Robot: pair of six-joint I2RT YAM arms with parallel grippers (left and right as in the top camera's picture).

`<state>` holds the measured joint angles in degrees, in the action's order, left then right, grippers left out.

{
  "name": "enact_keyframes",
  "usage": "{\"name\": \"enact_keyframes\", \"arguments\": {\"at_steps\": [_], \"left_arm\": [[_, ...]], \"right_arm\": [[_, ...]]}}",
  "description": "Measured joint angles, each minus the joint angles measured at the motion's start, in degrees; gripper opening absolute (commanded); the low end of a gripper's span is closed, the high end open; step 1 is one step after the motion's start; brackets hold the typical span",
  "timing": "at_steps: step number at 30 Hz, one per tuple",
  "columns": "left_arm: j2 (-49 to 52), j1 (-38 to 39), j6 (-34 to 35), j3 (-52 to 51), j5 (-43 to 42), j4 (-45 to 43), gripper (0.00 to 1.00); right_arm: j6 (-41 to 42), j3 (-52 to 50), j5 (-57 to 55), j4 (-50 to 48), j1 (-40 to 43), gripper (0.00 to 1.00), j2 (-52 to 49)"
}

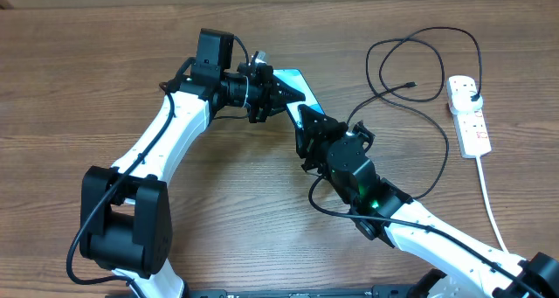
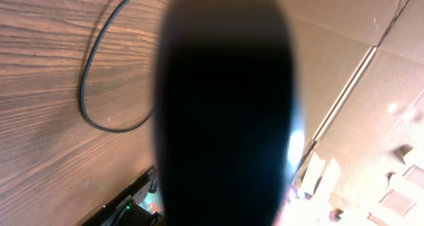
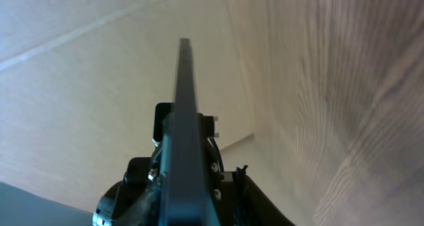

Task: Plug charger to phone and switch on socket
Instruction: 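Regrasp the phone's top with the left gripper from the right gripper, then release the phone from the right gripper and move it to the cable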

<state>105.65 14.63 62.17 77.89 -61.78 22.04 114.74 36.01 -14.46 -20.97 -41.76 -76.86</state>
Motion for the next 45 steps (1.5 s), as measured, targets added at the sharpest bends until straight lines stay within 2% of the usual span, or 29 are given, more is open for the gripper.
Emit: {"name": "enact_keyframes", "arguments": {"at_steps": [2,7,10,12,17,21,23,25,26,28,30,34,40,45], "left_arm": [[0.00,-0.09,-0.22,0.00,2.32,-0.28,0.04],[0.00,-0.55,-3.32,-0.31,6.01,1.20,0.04],[0.00,-1.66,-6.64,-0.39,7.23,5.22,0.04],[0.00,-2.91,-8.24,-0.26,7.41,8.50,0.04],[0.00,-7.08,-13.57,-0.24,7.58,22.64,0.04],[0.00,-7.93,-17.92,-0.24,7.65,27.41,0.04],[0.00,-7.93,-19.93,-0.24,7.61,28.65,0.05],[0.00,-7.93,-22.12,-0.24,7.65,29.88,0.05],[0.00,-7.93,-22.86,-0.22,7.72,30.12,0.05],[0.00,-7.93,-23.65,-0.24,8.24,30.27,0.05],[0.00,-7.93,-23.85,-0.22,8.48,30.29,0.05],[0.00,-7.93,-23.85,-0.22,8.55,30.29,0.04],[0.00,-7.93,-23.85,-0.22,8.70,30.29,0.05],[0.00,-7.93,-23.85,-0.22,9.40,30.34,0.05]], "right_arm": [[-0.31,0.02,1.38,1.77,-0.35,0.49,-0.02],[-0.74,1.40,2.03,10.84,-0.39,0.57,0.48],[-2.58,1.53,1.44,15.80,-0.76,0.75,0.72],[-7.21,1.27,0.07,17.11,-1.01,1.00,0.68],[-28.11,1.07,-6.75,17.51,-1.09,1.00,0.61],[-42.40,1.07,-10.82,18.01,-0.92,0.99,0.63],[-46.38,1.62,-11.43,23.89,0.13,0.99,1.33],[-48.76,2.93,-11.89,31.30,2.38,1.00,1.90],[-49.83,6.16,-11.32,39.98,4.87,1.00,2.01],[-51.91,12.24,-8.37,49.11,9.62,1.00,2.10],[-55.45,18.01,-3.67,53.68,15.41,1.00,2.14],[-63.41,21.40,5.14,54.18,22.36,1.00,2.78],[-69.05,21.40,7.74,55.98,23.34,1.00,2.47],[-70.25,21.44,9.77,52.26,24.02,0.86,-6.56]]}}
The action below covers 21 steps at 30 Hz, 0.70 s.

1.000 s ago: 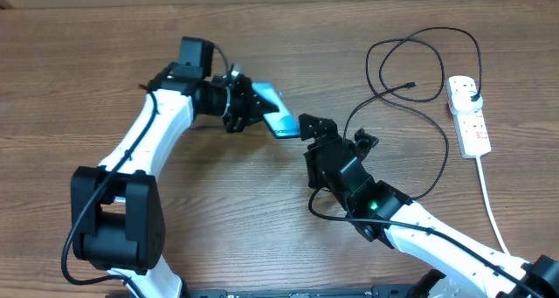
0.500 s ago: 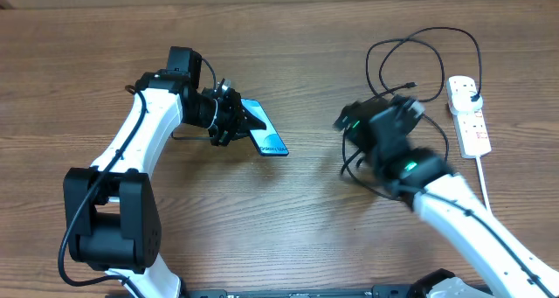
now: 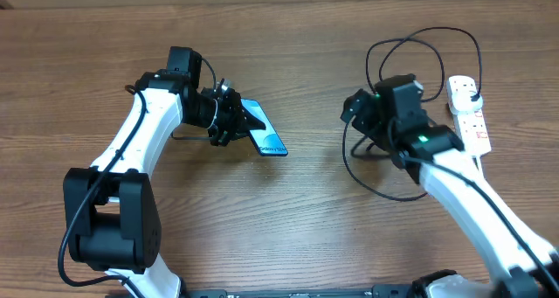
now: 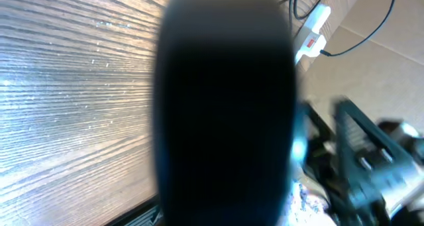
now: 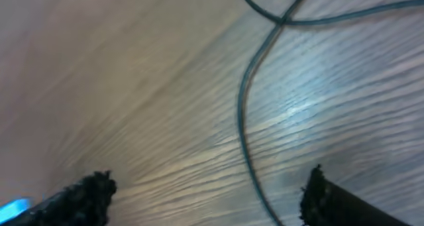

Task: Plug charger to phone and switch on socket
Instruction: 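Release the phone from the right gripper and move it to the cable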

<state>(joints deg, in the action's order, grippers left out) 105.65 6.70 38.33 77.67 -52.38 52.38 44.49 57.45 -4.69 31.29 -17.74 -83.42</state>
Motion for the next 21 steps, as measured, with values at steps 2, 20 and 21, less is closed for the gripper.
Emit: {"name": "enact_keyframes", "arguments": {"at_steps": [2,20,21], "left_arm": [[0.00,0.00,-0.02,0.00,0.22,0.39,0.05],[0.00,0.00,-0.87,0.00,2.86,0.85,0.04],[0.00,0.00,-0.87,0.00,3.02,0.83,0.04]], "right_arm": [[0.46,0.70,1.29,0.28,1.86,0.84,-5.49],[8.50,8.96,11.61,-11.39,10.12,0.68,-26.58],[8.66,8.96,11.30,-12.52,10.12,0.67,-27.45]]}}
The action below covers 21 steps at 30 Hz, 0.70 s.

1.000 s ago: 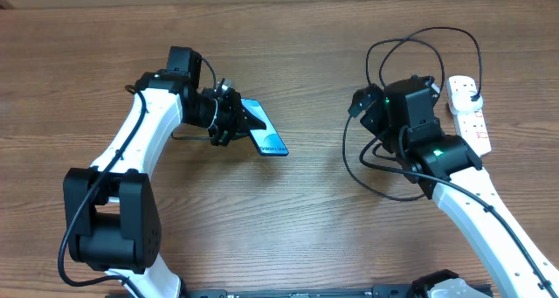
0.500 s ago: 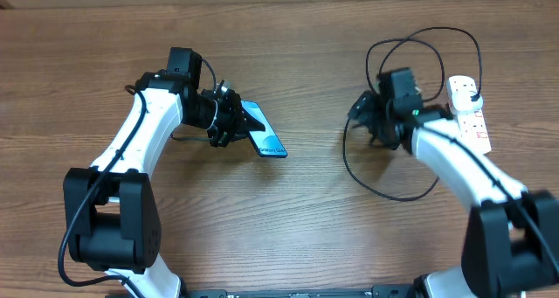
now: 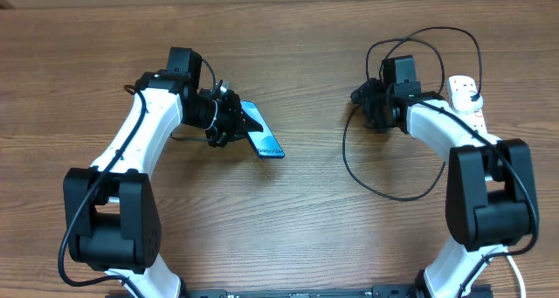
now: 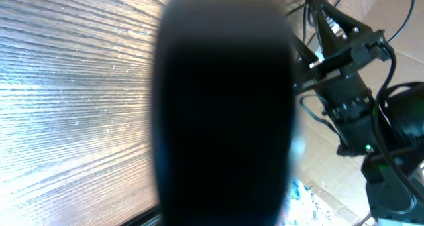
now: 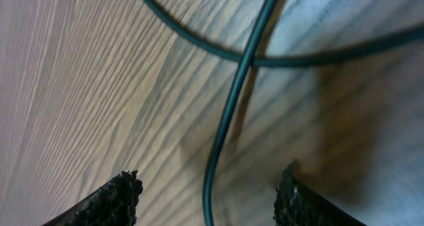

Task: Plug charger to phone and switch on socket
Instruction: 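Release the phone from the right gripper and move it to the cable, then grasp the black cable's USB-C plug with the right gripper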

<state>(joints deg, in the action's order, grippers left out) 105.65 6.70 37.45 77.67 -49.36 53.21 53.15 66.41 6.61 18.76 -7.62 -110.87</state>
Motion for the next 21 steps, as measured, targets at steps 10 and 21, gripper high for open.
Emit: {"name": "enact_keyframes", "arguments": {"at_steps": [10,21], "left_arm": [[0.00,0.00,0.00,0.00,0.37,0.02,0.04],[0.00,0.00,0.00,0.00,0.39,0.00,0.04]], "right_arm": [[0.94,0.68,-0.11,-5.62,0.02,0.21,-3.48],[-14.32,1.07,0.42,10.45,-0.04,0.04,0.22]]}}
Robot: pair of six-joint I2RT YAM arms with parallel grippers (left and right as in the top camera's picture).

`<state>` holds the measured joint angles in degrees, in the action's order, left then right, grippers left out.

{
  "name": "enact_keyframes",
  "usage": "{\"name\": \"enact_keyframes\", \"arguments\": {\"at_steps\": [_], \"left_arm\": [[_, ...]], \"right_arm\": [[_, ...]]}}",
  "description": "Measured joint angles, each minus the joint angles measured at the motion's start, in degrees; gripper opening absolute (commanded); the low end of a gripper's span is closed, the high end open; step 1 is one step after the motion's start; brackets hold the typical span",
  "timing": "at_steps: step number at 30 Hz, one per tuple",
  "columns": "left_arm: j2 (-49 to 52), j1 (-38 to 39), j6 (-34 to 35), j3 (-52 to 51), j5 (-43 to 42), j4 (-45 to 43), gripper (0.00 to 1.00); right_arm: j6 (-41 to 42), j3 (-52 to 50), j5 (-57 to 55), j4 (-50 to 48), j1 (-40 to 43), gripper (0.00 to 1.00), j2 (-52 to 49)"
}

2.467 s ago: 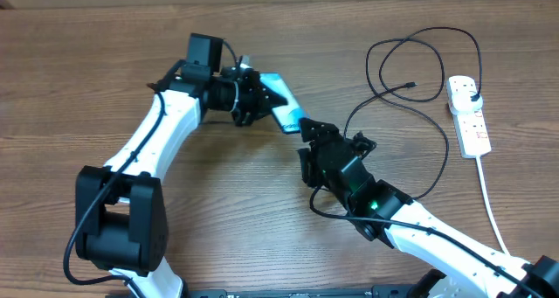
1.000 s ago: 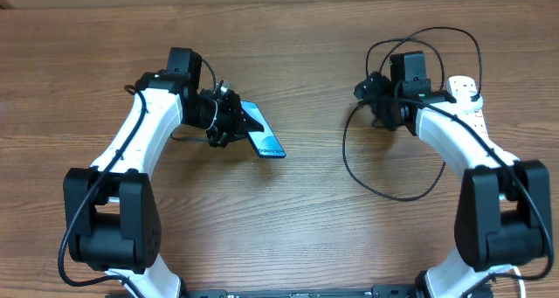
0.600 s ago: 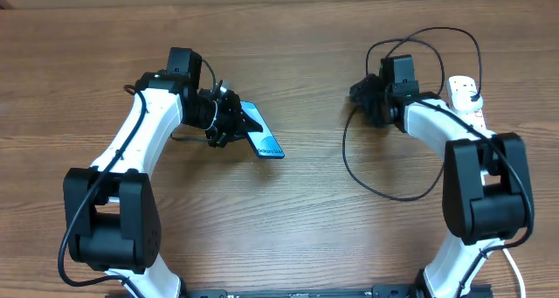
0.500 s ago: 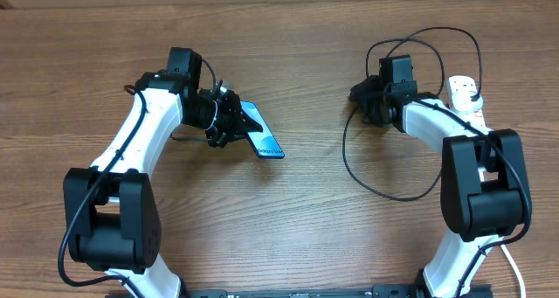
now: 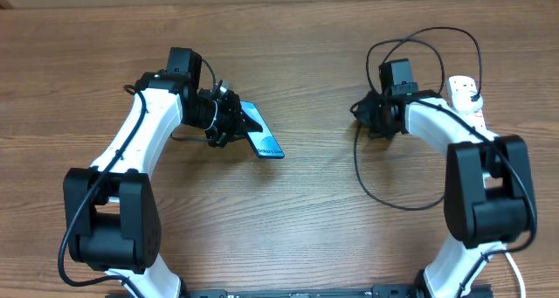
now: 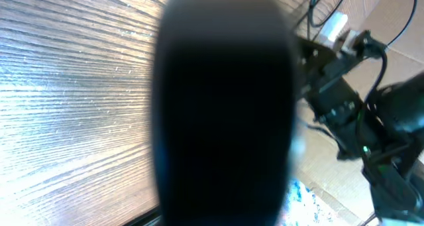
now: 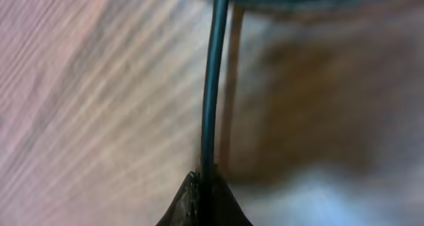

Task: Plug charger to phone and switch on socket
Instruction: 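Grasp the black cable's USB-C plug with the right gripper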

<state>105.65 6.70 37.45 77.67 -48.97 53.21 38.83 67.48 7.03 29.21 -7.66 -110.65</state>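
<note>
My left gripper (image 5: 229, 121) is shut on the phone (image 5: 262, 129), a blue-screened slab held tilted over the table left of centre; in the left wrist view its dark back (image 6: 225, 107) fills the middle. My right gripper (image 5: 367, 116) is shut on the black charger cable (image 5: 360, 162); in the right wrist view the cable (image 7: 213, 80) runs straight up from the closed fingertips (image 7: 205, 198). The white socket strip (image 5: 467, 113) lies at the far right with a plug in it. The cable's phone end cannot be made out.
The cable loops over the table above and below my right gripper, toward the strip. A white lead (image 5: 493, 211) runs from the strip to the front right edge. A cardboard wall stands along the back.
My right gripper was open astride the cable and is now shut on it. The cable's lower loop has shifted a little to the right. The left arm and phone have not moved.
At first both grippers met at the table's middle, each at the phone. Then the left held the phone alone at the left while the right, open, was near the cable. It straddled the cable and now grips it.
</note>
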Motion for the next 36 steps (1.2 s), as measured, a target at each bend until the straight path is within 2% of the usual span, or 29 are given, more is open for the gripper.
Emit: {"name": "enact_keyframes", "arguments": {"at_steps": [6,10,12,16,19,21,22,26,27,31,36], "left_arm": [[0.00,0.00,-0.02,0.00,0.17,0.02,0.04],[0.00,0.00,-0.02,0.00,1.18,0.00,0.04],[0.00,0.00,-0.02,0.00,1.51,0.04,0.04],[0.00,0.00,-0.02,0.00,1.70,0.44,0.04],[0.00,0.00,-0.02,0.00,1.73,0.94,0.04],[0.00,0.00,-0.02,0.00,1.81,1.09,0.04],[0.00,0.00,-0.04,0.00,1.88,1.09,0.04],[0.00,0.00,-0.07,0.00,1.92,1.70,0.04],[0.00,0.00,-0.09,0.00,1.92,1.84,0.04],[0.00,0.00,-0.15,0.00,1.92,2.23,0.04],[0.00,0.00,-0.15,0.00,1.92,2.51,0.04]], "right_arm": [[-9.03,0.00,1.09,12.98,-2.08,0.04,10.56],[-12.68,-0.52,1.77,20.13,-6.19,0.06,11.56],[-13.55,-1.99,1.81,20.90,-9.44,0.14,11.56],[-14.45,-5.62,1.33,20.52,-14.05,0.46,11.54],[-14.56,-7.21,0.22,20.61,-15.98,0.64,11.54],[-14.97,-7.41,-1.01,20.15,-16.11,0.72,11.54],[-14.99,-7.41,-2.12,19.47,-16.06,0.80,11.54],[-14.82,-7.41,-7.39,15.61,-15.96,0.97,11.54],[-14.69,-7.34,-8.46,14.45,-15.93,1.00,11.54],[-13.40,-6.93,-15.26,11.56,-15.96,1.00,11.54],[-11.74,-6.80,-17.62,16.44,-16.06,1.00,11.52]]}}
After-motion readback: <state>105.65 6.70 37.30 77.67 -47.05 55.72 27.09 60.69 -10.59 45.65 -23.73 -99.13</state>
